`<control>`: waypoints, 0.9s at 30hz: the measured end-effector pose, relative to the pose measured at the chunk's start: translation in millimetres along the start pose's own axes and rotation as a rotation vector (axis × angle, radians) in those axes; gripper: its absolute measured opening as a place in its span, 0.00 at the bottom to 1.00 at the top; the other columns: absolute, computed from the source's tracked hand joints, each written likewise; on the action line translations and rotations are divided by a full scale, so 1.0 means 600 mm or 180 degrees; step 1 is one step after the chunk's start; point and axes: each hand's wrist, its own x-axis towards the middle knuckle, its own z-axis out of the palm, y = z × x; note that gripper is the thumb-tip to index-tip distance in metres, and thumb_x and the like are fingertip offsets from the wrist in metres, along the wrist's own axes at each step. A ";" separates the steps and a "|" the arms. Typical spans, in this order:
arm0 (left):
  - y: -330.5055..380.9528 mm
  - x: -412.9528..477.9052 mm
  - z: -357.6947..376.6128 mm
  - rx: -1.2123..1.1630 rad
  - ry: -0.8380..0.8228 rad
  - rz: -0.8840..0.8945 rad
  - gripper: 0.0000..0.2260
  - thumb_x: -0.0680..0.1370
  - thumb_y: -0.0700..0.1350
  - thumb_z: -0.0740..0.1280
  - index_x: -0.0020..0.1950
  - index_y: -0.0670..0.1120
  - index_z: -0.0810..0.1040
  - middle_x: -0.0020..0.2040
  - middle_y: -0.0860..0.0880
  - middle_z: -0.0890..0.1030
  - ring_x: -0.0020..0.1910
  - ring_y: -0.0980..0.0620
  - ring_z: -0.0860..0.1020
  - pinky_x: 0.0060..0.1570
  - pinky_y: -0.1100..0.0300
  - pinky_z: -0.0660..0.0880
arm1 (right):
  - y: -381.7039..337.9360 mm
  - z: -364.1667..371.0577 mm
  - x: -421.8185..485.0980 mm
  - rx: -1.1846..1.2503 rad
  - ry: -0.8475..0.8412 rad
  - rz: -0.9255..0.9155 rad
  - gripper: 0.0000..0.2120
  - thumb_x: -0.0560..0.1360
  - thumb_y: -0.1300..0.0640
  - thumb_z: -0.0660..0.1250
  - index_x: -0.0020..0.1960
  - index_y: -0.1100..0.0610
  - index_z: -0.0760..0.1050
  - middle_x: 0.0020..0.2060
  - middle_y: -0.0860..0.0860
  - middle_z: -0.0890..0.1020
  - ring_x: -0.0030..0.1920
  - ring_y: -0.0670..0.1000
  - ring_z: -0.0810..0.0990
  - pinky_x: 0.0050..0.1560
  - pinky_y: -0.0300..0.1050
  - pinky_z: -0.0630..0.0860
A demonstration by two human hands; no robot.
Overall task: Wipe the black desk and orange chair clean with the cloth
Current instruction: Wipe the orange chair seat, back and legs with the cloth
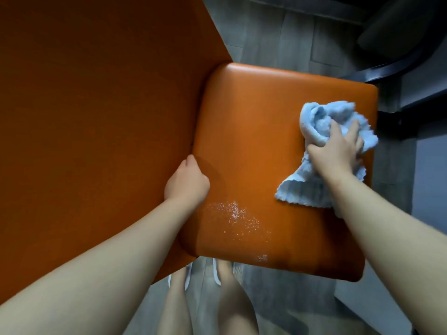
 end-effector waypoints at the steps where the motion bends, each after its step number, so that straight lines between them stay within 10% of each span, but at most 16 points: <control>1: 0.001 0.008 -0.002 -0.0103 -0.0068 0.0094 0.24 0.80 0.43 0.54 0.76 0.45 0.54 0.74 0.46 0.63 0.70 0.43 0.66 0.64 0.50 0.67 | -0.009 0.002 0.001 -0.0170 -0.0238 0.0253 0.32 0.70 0.56 0.68 0.73 0.49 0.62 0.76 0.56 0.54 0.73 0.60 0.55 0.67 0.63 0.59; 8: -0.012 0.040 -0.024 -0.0437 -0.0331 0.0060 0.25 0.79 0.45 0.58 0.76 0.48 0.58 0.72 0.46 0.67 0.69 0.44 0.68 0.65 0.51 0.67 | -0.035 0.059 -0.171 0.0344 -0.0798 -0.1952 0.17 0.63 0.61 0.68 0.52 0.57 0.79 0.55 0.53 0.80 0.54 0.61 0.77 0.47 0.51 0.72; 10: -0.012 0.048 -0.033 -0.0727 -0.0428 -0.0030 0.23 0.80 0.45 0.58 0.75 0.49 0.61 0.72 0.47 0.67 0.69 0.44 0.68 0.65 0.51 0.67 | -0.026 0.036 -0.123 0.0882 0.0038 -0.1678 0.15 0.60 0.66 0.71 0.47 0.64 0.79 0.45 0.61 0.82 0.46 0.64 0.80 0.48 0.53 0.71; 12: -0.010 0.055 -0.040 -0.0729 -0.0479 -0.0039 0.21 0.80 0.45 0.58 0.74 0.49 0.64 0.71 0.47 0.68 0.67 0.44 0.70 0.63 0.51 0.69 | -0.008 0.008 -0.040 0.0759 0.0609 -0.0881 0.21 0.63 0.63 0.71 0.56 0.65 0.76 0.56 0.65 0.78 0.55 0.66 0.75 0.59 0.53 0.64; 17: -0.009 0.044 -0.032 -0.0559 -0.0244 0.0091 0.21 0.80 0.44 0.57 0.73 0.48 0.65 0.70 0.46 0.71 0.63 0.43 0.74 0.61 0.48 0.73 | -0.030 -0.008 0.099 0.0017 -0.0111 0.0886 0.31 0.70 0.52 0.65 0.71 0.47 0.61 0.74 0.56 0.55 0.72 0.61 0.55 0.66 0.65 0.58; 24: -0.013 0.052 -0.033 -0.1001 -0.0263 -0.0167 0.21 0.77 0.41 0.58 0.71 0.49 0.68 0.69 0.48 0.72 0.68 0.46 0.69 0.68 0.53 0.66 | -0.084 0.074 -0.102 -0.0434 -0.0705 -0.2619 0.19 0.63 0.54 0.70 0.54 0.49 0.78 0.59 0.49 0.78 0.59 0.56 0.75 0.50 0.54 0.67; 27: -0.013 0.047 -0.034 -0.0994 -0.0272 -0.0158 0.23 0.76 0.39 0.58 0.71 0.49 0.69 0.69 0.48 0.72 0.69 0.47 0.69 0.67 0.57 0.64 | -0.064 0.059 -0.159 0.0311 -0.0872 -0.3024 0.12 0.60 0.56 0.70 0.44 0.54 0.82 0.45 0.50 0.84 0.47 0.59 0.81 0.42 0.55 0.74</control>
